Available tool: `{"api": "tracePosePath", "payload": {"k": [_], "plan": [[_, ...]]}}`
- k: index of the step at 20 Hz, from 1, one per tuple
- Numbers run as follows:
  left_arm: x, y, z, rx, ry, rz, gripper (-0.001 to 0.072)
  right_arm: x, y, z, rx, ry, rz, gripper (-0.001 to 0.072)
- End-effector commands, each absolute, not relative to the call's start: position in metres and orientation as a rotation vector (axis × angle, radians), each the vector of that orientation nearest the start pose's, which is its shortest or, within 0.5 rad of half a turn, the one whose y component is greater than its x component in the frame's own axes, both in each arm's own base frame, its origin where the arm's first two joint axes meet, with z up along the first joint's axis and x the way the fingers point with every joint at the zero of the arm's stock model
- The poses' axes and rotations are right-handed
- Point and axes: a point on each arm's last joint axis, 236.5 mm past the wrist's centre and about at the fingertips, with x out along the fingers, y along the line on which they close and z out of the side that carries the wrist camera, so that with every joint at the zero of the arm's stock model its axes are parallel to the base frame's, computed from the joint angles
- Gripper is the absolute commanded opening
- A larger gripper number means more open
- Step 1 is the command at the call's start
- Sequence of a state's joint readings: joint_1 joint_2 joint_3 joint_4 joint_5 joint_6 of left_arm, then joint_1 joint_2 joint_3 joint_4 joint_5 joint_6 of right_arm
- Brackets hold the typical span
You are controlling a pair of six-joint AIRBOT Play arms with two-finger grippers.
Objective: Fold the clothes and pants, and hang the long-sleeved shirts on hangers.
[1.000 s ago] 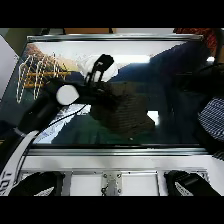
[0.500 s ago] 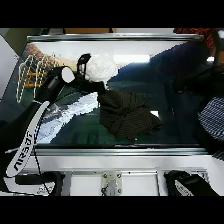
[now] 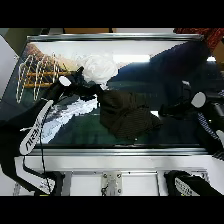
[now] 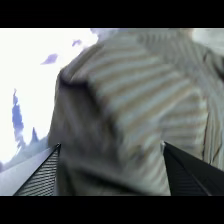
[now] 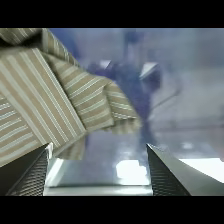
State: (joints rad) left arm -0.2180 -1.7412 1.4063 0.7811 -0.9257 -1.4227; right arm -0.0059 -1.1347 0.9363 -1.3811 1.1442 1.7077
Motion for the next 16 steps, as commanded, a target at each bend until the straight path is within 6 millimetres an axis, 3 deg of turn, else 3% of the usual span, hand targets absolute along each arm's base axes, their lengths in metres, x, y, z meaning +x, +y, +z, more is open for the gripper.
{"api": "tracePosePath", "payload": {"k": [1, 3, 4, 6, 8, 9, 12, 13, 14, 15, 16], "plan": [[0.476, -0.263, -0.049, -0.554, 1.272, -0.586, 0.0708, 0.335, 0.063, -0.064, 0.428, 1.398, 0.071, 0.0657], [0.478, -0.269, -0.055, -0.544, 1.301, -0.612, 0.0707, 0.337, 0.074, -0.085, 0.465, 1.441, 0.105, 0.0658], [0.478, -0.27, -0.057, -0.544, 1.31, -0.618, 0.0645, 0.336, 0.074, -0.096, 0.476, 1.463, 0.096, 0.0658], [0.481, -0.271, -0.06, -0.555, 1.317, -0.611, 0.0425, 0.335, 0.074, -0.108, 0.48, 1.488, 0.086, 0.0657], [0.482, -0.271, -0.06, -0.565, 1.316, -0.599, 0.0101, 0.335, 0.075, -0.113, 0.475, 1.496, 0.086, 0.0657], [0.482, -0.271, -0.06, -0.564, 1.316, -0.6, 0.0014, 0.335, 0.077, -0.115, 0.472, 1.499, 0.089, 0.0657], [0.479, -0.272, -0.059, -0.563, 1.327, -0.608, 0.0013, 0.339, 0.081, -0.115, 0.451, 1.48, 0.103, 0.0645], [0.478, -0.272, -0.056, -0.56, 1.325, -0.612, 0.0013, 0.341, 0.081, -0.115, 0.45, 1.471, 0.103, 0.0469], [0.479, -0.272, -0.049, -0.558, 1.311, -0.616, 0.0013, 0.344, 0.08, -0.113, 0.443, 1.46, 0.108, 0.0166], [0.484, -0.268, -0.035, -0.558, 1.275, -0.616, 0.0013, 0.348, 0.078, -0.108, 0.42, 1.445, 0.119, 0.0013], [0.492, -0.263, -0.011, -0.56, 1.216, -0.614, 0.0013, 0.354, 0.073, -0.095, 0.379, 1.419, 0.125, 0.001]]}}
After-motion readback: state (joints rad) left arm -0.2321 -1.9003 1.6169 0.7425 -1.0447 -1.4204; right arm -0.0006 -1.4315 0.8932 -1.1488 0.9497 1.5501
